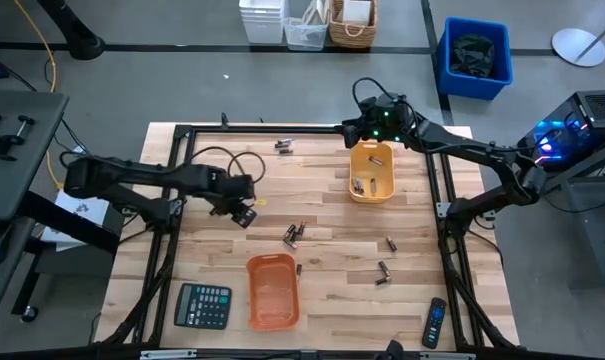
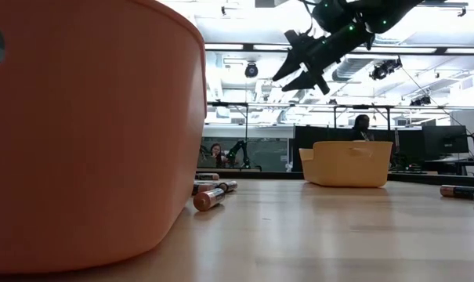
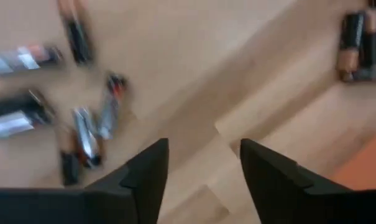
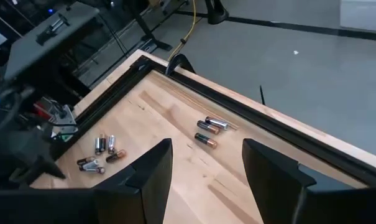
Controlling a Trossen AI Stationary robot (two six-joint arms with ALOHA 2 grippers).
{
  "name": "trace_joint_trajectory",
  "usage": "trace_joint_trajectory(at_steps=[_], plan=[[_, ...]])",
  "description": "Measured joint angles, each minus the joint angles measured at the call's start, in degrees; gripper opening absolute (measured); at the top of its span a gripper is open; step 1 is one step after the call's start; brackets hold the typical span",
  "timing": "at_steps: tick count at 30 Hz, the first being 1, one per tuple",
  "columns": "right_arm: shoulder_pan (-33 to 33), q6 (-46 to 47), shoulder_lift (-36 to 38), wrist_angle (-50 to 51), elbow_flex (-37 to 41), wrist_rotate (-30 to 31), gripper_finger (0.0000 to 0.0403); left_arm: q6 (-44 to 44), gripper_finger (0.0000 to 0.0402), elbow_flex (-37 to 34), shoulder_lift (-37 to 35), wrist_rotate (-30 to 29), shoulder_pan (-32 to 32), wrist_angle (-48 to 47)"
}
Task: Sort batteries
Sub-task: Put the silver battery into the yellow bin
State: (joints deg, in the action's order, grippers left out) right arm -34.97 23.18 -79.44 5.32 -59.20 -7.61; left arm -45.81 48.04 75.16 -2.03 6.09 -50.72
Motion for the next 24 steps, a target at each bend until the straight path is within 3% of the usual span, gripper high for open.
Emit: trace_joint_trajectory(at_steps=[3,6,10,20,24], plan=[[-0.03,-2.27,0.0,0.0,0.0,-0.04,0.019,4.89,0.0206,1.63,2.71,-5.95,0.58,-1.58],[-0.03,-3.94,0.0,0.0,0.0,-0.03,0.019,6.9,0.0207,1.59,6.78,-4.27,2.39,-3.72],[-0.03,0.98,0.0,0.0,0.0,-1.16,0.019,6.93,0.0207,2.47,11.33,-1.83,3.99,-7.24],[1.33,3.9,0.0,-0.04,0.0,-2.34,0.019,16.9,0.0207,3.4,12.79,-6.99,7.54,-5.8],[1.83,3.87,0.0,-0.45,0.01,-2.07,0.019,20.72,0.0207,3.4,14.23,-6.57,10.75,-5.33]])
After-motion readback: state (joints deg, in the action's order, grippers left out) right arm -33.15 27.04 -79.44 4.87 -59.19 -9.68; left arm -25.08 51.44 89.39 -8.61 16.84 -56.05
